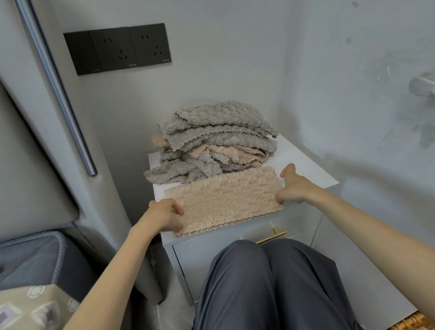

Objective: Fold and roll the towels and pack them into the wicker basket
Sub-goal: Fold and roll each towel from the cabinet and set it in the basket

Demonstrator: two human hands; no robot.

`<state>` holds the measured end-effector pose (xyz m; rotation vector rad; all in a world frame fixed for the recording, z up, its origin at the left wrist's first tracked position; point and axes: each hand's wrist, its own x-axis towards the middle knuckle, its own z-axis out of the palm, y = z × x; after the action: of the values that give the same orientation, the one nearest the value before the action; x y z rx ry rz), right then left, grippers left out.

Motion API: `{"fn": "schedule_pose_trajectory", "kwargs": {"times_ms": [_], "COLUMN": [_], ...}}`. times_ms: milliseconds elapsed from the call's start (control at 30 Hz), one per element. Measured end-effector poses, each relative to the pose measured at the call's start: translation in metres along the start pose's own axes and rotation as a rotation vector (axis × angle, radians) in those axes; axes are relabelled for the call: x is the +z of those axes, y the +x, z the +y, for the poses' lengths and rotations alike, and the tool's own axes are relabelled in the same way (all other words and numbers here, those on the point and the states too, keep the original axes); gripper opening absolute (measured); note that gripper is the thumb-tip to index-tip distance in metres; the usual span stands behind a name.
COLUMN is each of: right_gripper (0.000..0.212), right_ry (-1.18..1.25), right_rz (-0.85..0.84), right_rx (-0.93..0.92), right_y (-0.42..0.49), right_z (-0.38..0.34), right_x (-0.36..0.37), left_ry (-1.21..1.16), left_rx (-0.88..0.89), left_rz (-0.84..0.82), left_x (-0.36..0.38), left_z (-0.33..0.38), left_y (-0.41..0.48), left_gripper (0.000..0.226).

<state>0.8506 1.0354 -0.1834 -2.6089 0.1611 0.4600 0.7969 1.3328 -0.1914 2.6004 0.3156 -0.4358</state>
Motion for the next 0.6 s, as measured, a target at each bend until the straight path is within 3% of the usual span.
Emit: {"fn": "schedule_pose_trajectory", "kwargs": {"times_ms": [100,200,300,467,600], "right_gripper": [0.066,0.047,0.037,0.050,0.050], "right_ry": [-0.189,-0.188,-0.194,-0.248,-0.366], "right_rz": [0.226,0.364,0.393,0.212,0.221], "right_rx": [-0.141,-0.467,-0.697,-0.675,-0.669], "right_y": [-0.007,-0.011,-0.006,0.017,0.028], "right_z": [-0.009,-0.029,-0.052,-0.063,-0.051], "right_x": [0.007,0.028,0.055,0.086,0.099], "left_ry": [0.167,0.227,0.202,0.249,0.234], "left_rx": [-0.046,0.146,0.315,0.282,0.302], "left_rz": [0.078,0.309,0.351,0.300,0.353], "left_x": [0.001,0.016,0.040,0.071,0.081], "left_z": [0.015,0.032,0.048,0.049,0.037], "left_y": [-0.006,-0.003,0.007,0.029,0.038], "left_gripper": [0.032,0.036,0.048,0.057,0.054]}}
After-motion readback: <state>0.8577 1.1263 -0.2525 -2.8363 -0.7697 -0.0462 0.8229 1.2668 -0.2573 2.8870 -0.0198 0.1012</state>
